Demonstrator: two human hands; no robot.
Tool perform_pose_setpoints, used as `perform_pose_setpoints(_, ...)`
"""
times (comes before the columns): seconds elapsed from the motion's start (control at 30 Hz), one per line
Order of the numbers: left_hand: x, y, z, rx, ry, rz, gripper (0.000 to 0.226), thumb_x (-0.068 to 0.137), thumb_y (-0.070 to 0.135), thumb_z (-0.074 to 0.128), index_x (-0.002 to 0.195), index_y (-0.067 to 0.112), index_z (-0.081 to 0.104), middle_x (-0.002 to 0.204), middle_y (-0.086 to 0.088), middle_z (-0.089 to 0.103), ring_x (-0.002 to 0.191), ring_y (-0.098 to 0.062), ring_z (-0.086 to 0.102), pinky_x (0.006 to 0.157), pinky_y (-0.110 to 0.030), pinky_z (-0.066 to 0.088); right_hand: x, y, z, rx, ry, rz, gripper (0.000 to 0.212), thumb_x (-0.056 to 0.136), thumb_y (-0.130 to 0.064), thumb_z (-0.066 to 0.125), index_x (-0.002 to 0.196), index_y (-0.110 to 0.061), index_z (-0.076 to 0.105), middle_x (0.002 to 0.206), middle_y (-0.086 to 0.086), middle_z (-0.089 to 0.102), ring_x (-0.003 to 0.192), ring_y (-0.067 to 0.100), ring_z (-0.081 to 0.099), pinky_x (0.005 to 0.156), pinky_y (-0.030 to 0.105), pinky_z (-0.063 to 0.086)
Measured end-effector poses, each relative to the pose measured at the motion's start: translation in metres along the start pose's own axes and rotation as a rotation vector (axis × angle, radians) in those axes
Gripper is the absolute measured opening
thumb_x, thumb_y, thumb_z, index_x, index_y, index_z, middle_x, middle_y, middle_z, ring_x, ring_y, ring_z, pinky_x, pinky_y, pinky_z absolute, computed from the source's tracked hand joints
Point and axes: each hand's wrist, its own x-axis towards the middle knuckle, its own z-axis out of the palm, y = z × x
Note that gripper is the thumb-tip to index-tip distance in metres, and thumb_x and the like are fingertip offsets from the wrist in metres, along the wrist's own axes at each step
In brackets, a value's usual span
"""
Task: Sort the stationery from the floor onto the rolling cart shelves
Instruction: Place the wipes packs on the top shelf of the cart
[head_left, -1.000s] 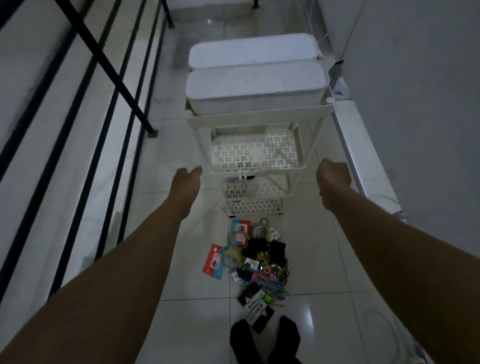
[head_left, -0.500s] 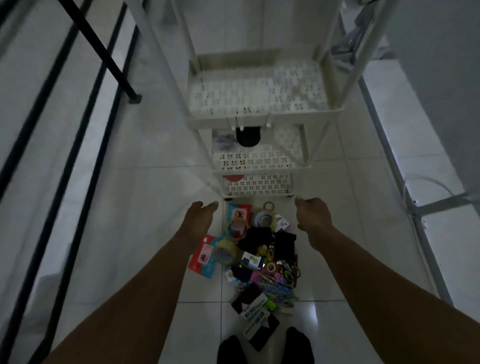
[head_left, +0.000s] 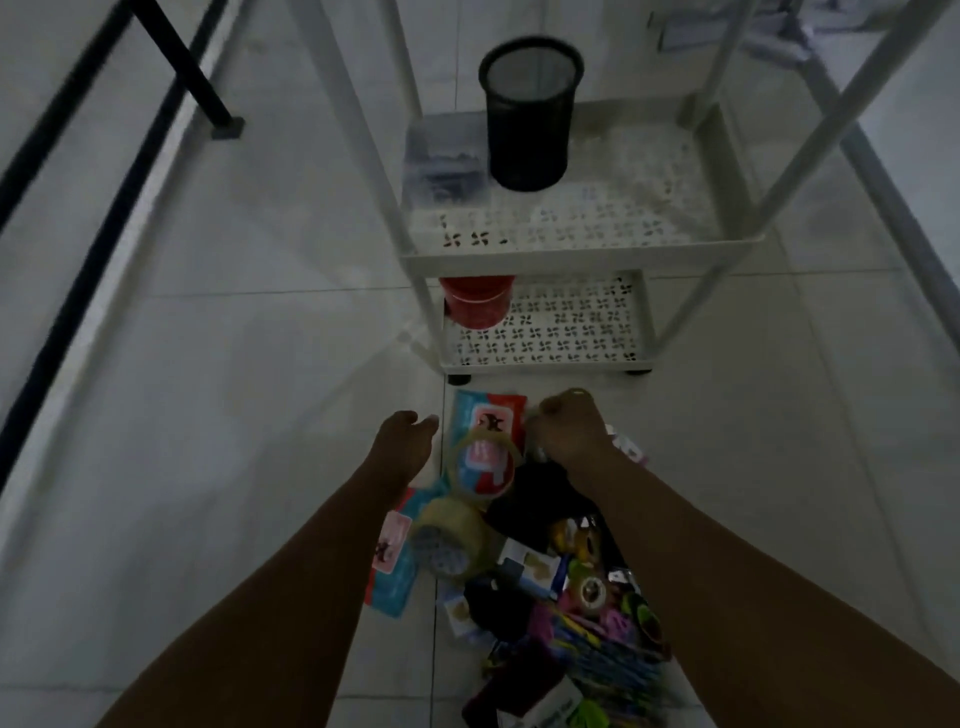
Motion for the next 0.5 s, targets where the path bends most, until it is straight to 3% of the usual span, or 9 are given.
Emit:
perform_pose_setpoints(0.07,0.021,-0.006,0.004,0.019,0.0,0.019,0.051,0.094,0.027,0.056,0.134,-0.004,0.047,0.137,-0.026,0.049,0.124,-0.037,0.051,0.107,-0.045,0.041,0.021,0.0,0.017,-0.011,0.02,-0.038,0.007,0.086,-0.012,0.063,0.081,-0.009,0.059,0.076,0.004,0.054,0.076,0.024,0.059,0.073,0.034,0.052)
perform_pose_setpoints(0.13,0.04,-0.015,0.011,0.041,-0.02,0.019,0.04,0.093,0.026,0.059,0.121,-0.004,0.057,0.119,-0.025,0.061,0.1,-0.028,0.06,0.087,-0.033,0.046,0.042,0.002,0.028,-0.116,0.047,-0.089,0.036,0.086,-0.018,0.065,0.116,0.0,0.058,0.107,0.013,0.06,0.104,0.029,0.059,0.079,0.028,0.047)
perform_pose_setpoints(0.17,0.045,-0.017,0.014,0.057,-0.039,0.024,0.031,0.092,0.025,0.06,0.106,-0.003,0.062,0.108,-0.024,0.063,0.091,-0.026,0.058,0.079,-0.032,0.044,0.049,0.002,0.032,-0.135,0.049,-0.092,0.046,0.085,-0.02,0.067,0.123,0.002,0.054,0.119,0.017,0.059,0.11,0.03,0.057,0.082,0.027,0.046)
perform_pose_setpoints(0.23,0.056,-0.019,0.018,0.086,-0.055,0.022,0.021,0.09,0.02,0.063,0.08,0.002,0.06,0.098,-0.022,0.062,0.088,-0.026,0.057,0.078,-0.034,0.046,0.064,0.004,0.041,-0.129,0.041,-0.106,0.044,0.084,-0.018,0.069,0.12,0.001,0.054,0.124,0.021,0.058,0.109,0.031,0.059,0.086,0.03,0.051)
perform_pose_setpoints(0.3,0.066,-0.016,0.02,0.07,-0.055,0.039,0.022,0.085,0.016,0.068,0.071,0.004,0.058,0.089,-0.018,0.06,0.084,-0.026,0.058,0.081,-0.039,0.051,0.075,0.004,0.047,-0.198,0.037,-0.12,0.033,0.086,-0.019,0.067,0.111,-0.002,0.055,0.121,0.021,0.059,0.108,0.031,0.059,0.081,0.027,0.048)
perform_pose_setpoints(0.37,0.068,-0.012,0.023,0.08,-0.143,0.051,0.026,0.081,0.022,0.074,0.083,-0.003,0.067,0.09,-0.018,0.064,0.086,-0.028,0.063,0.085,-0.042,0.054,0.081,0.003,0.05,-0.325,0.005,-0.125,0.042,0.087,-0.02,0.066,0.121,0.0,0.05,0.127,0.019,0.055,0.114,0.03,0.055,0.08,0.025,0.043)
perform_pose_setpoints(0.43,0.069,-0.011,0.027,0.11,-0.198,0.047,0.04,0.077,0.029,0.077,0.098,-0.004,0.07,0.098,-0.018,0.069,0.092,-0.029,0.066,0.085,-0.043,0.055,0.086,0.003,0.053,-0.395,-0.012,-0.115,0.056,0.086,-0.02,0.068,0.131,0.002,0.043,0.133,0.018,0.051,0.12,0.029,0.052,0.089,0.028,0.045)
perform_pose_setpoints(0.5,0.071,-0.013,0.03,0.104,-0.187,0.049,0.042,0.075,0.031,0.079,0.099,-0.003,0.07,0.097,-0.017,0.07,0.084,-0.025,0.066,0.081,-0.041,0.057,0.089,0.004,0.056,-0.436,-0.015,-0.112,0.059,0.085,-0.02,0.069,0.132,0.003,0.042,0.133,0.018,0.05,0.12,0.029,0.052,0.093,0.031,0.045)
